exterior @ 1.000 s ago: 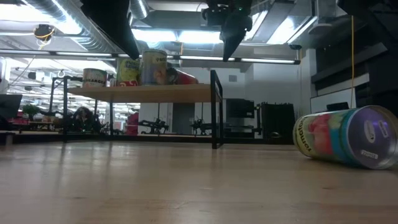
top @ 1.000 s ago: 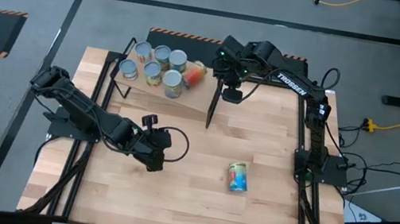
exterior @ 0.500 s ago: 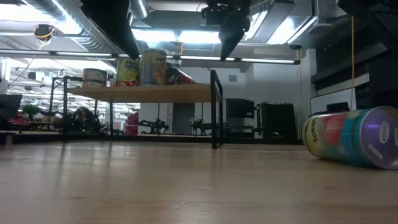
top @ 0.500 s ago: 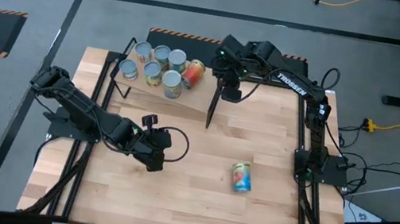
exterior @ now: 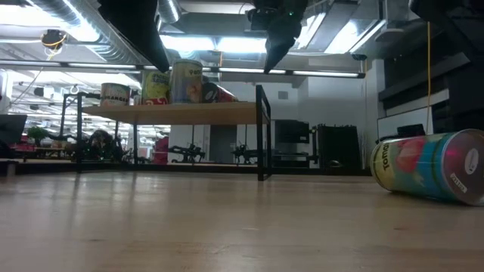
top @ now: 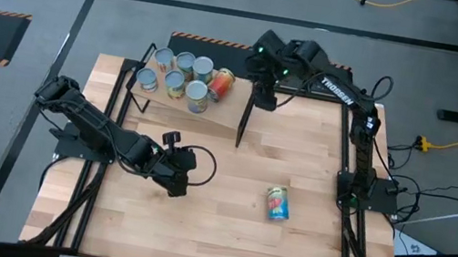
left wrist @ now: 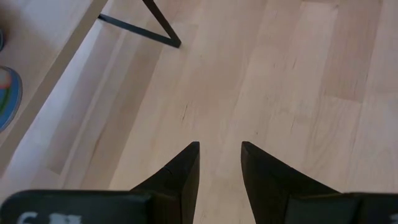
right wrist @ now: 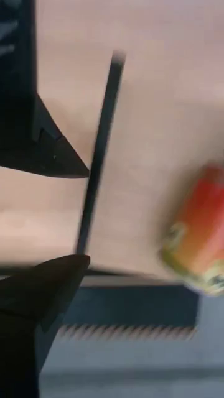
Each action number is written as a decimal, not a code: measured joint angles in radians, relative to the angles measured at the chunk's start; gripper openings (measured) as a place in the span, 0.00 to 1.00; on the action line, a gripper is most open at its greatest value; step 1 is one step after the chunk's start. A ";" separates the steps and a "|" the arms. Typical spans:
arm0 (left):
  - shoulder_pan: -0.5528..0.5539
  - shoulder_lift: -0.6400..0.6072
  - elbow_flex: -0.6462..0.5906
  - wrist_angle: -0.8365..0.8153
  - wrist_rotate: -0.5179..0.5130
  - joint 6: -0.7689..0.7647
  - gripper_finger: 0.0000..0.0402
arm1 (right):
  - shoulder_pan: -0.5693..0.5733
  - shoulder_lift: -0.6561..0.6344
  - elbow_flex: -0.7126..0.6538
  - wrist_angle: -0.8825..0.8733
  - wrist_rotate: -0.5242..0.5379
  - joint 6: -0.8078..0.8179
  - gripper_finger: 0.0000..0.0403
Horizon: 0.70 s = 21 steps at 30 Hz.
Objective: Pick and place cans onto a shelf
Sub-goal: Put the canned pineapple on the shelf
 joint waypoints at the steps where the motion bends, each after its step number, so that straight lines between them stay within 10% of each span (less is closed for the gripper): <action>1: 0.000 0.000 0.000 0.000 0.000 0.006 0.28 | -0.022 0.000 0.008 0.004 -0.083 -0.007 0.53; 6: 0.002 0.000 0.000 0.000 0.000 0.023 0.28 | -0.152 0.000 0.015 0.093 -0.447 -0.063 0.52; 21: 0.004 0.000 0.000 0.002 0.001 -0.005 0.28 | -0.283 0.200 0.014 0.318 -0.702 -0.055 0.52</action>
